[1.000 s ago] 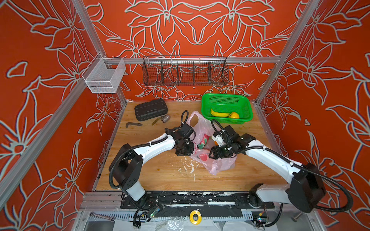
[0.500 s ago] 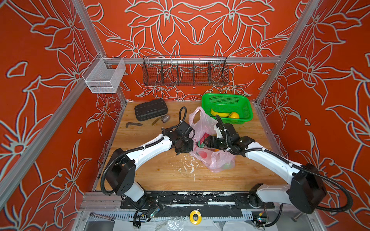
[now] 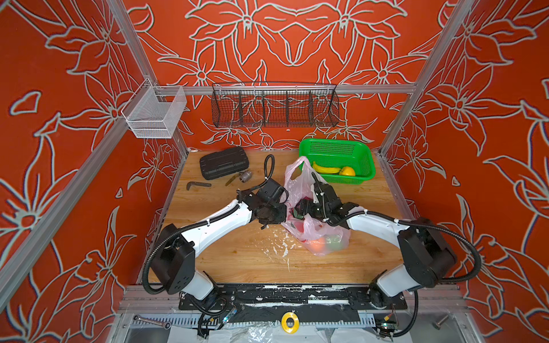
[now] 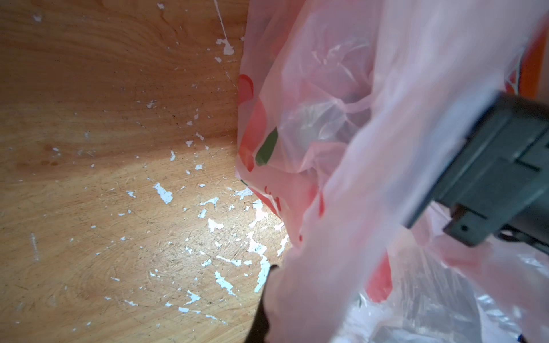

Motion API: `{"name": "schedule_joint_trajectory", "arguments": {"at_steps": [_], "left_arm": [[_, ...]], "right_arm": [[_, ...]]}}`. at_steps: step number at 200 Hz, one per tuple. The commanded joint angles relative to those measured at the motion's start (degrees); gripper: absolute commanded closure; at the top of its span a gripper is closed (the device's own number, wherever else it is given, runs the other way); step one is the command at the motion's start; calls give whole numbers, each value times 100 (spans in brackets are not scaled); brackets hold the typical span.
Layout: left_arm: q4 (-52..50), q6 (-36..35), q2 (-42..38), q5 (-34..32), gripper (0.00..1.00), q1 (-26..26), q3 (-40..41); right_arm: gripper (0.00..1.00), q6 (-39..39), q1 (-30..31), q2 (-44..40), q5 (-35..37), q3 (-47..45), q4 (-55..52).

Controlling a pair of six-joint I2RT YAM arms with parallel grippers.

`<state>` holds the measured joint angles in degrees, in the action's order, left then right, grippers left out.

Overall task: Untie the knot of the plastic bag and take out the fruit
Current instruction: Pick up the fruit from the plastic bag.

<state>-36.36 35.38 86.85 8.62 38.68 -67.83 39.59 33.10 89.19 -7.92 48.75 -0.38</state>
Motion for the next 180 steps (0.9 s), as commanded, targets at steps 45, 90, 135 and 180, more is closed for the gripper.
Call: {"name": "schedule_joint_trajectory", "arguments": {"at_steps": [45, 90, 135, 180], "left_arm": [[84, -78, -41, -32, 98, 30, -37], [111, -154, -102, -22, 99, 27, 54], [86, -199, -218, -174, 97, 26, 192], [142, -175, -431, -172, 38, 17, 222]], "right_arm": [[5, 319, 45, 518, 589, 233, 419], [3, 587, 41, 1191, 886, 640, 260], [23, 481, 39, 1332, 629, 847, 232], [34, 402, 41, 873, 292, 687, 84]]}}
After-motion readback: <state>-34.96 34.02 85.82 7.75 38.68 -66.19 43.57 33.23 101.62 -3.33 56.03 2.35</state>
